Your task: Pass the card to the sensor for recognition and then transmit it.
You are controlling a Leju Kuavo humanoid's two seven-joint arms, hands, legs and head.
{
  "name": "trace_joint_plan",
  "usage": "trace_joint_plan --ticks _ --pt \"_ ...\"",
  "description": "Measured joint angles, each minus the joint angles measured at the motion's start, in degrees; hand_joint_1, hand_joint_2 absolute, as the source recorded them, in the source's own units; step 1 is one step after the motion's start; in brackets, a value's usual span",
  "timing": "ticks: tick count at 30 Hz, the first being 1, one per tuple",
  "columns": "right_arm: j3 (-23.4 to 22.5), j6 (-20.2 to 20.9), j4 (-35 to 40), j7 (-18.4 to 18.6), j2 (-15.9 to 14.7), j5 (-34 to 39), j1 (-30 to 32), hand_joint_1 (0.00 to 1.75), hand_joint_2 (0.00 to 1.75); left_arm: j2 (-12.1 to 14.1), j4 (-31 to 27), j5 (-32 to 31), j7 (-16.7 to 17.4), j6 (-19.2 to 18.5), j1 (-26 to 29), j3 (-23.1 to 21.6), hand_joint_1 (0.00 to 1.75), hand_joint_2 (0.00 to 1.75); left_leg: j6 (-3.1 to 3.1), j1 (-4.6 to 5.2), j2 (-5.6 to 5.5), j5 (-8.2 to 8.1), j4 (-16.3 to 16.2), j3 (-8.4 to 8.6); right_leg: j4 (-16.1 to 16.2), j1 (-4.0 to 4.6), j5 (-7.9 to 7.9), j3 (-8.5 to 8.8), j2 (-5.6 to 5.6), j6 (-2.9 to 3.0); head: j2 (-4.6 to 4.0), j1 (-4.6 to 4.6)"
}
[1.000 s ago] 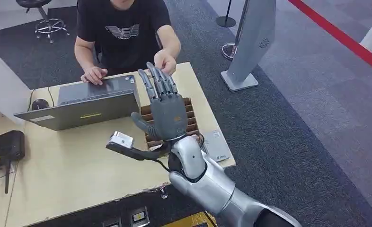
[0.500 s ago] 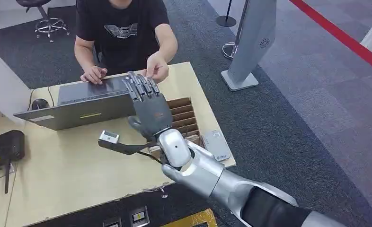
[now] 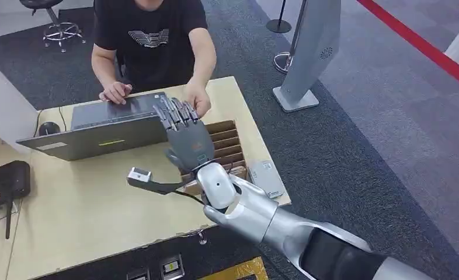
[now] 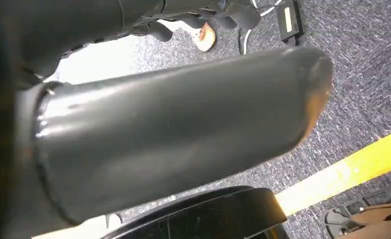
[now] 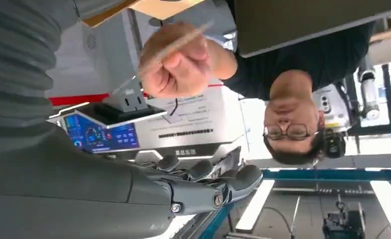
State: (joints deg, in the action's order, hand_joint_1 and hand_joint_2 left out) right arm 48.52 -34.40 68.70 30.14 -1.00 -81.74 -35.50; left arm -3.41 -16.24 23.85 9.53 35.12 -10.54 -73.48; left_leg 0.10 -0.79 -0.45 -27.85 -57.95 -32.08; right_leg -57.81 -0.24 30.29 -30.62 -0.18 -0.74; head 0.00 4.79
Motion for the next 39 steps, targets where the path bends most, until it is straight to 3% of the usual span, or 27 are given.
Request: trace_joint_plan --ticks 19,20,21,22,23,39 --pt "-0.4 1.0 1.1 4.9 -4.1 -2.2 1.4 0.03 1.75 0.0 0.0 0.1 0.0 0.5 0.9 0.0 0.0 0.0 0.0 0.0 0.1 0.0 0.0 0.0 0.0 0.0 0.0 -0.06 0.08 0.0 0.0 0.0" --pt "-0.4 1.2 1.2 4.9 -4.3 -2.2 1.5 0.14 1.75 0.0 0.0 0.1 0.0 0.5 0.9 0.0 0.0 0.0 0.0 0.0 0.1 0.0 0.0 -0.01 0.0 -0.01 0.0 -0.06 0.09 0.0 0.0 0.0" --pt "-0.4 1.2 1.4 5.0 -4.6 -2.2 1.7 0.14 1.75 0.0 0.0 0.0 0.0 0.5 0.9 0.0 0.0 0.0 0.0 0.0 0.1 0.0 0.0 -0.01 0.0 -0.01 0.0 -0.07 0.1 0.0 0.0 0.0" --pt "-0.5 1.3 1.7 5.1 -4.9 -2.2 1.9 1.62 1.75 0.0 0.0 0.0 0.0 0.4 0.9 0.0 0.0 0.0 0.0 0.0 0.1 0.0 0.0 -0.01 0.0 -0.01 0.0 -0.07 0.1 0.0 0.0 0.0" --pt "-0.5 1.3 1.9 5.1 -5.2 -2.2 2.0 1.75 1.75 0.0 0.0 -0.1 0.0 0.4 0.9 0.0 0.0 0.0 0.0 0.0 0.11 0.0 0.0 -0.01 0.0 -0.01 0.0 -0.07 0.1 0.0 0.0 0.0" --pt "-1.0 2.2 4.4 5.2 -7.3 -2.1 3.1 1.75 1.75 0.0 0.0 -0.5 0.0 0.5 0.9 0.0 0.0 0.0 0.0 0.0 0.11 0.0 0.0 -0.01 0.0 0.0 -0.01 -0.07 0.12 0.0 0.0 0.0"
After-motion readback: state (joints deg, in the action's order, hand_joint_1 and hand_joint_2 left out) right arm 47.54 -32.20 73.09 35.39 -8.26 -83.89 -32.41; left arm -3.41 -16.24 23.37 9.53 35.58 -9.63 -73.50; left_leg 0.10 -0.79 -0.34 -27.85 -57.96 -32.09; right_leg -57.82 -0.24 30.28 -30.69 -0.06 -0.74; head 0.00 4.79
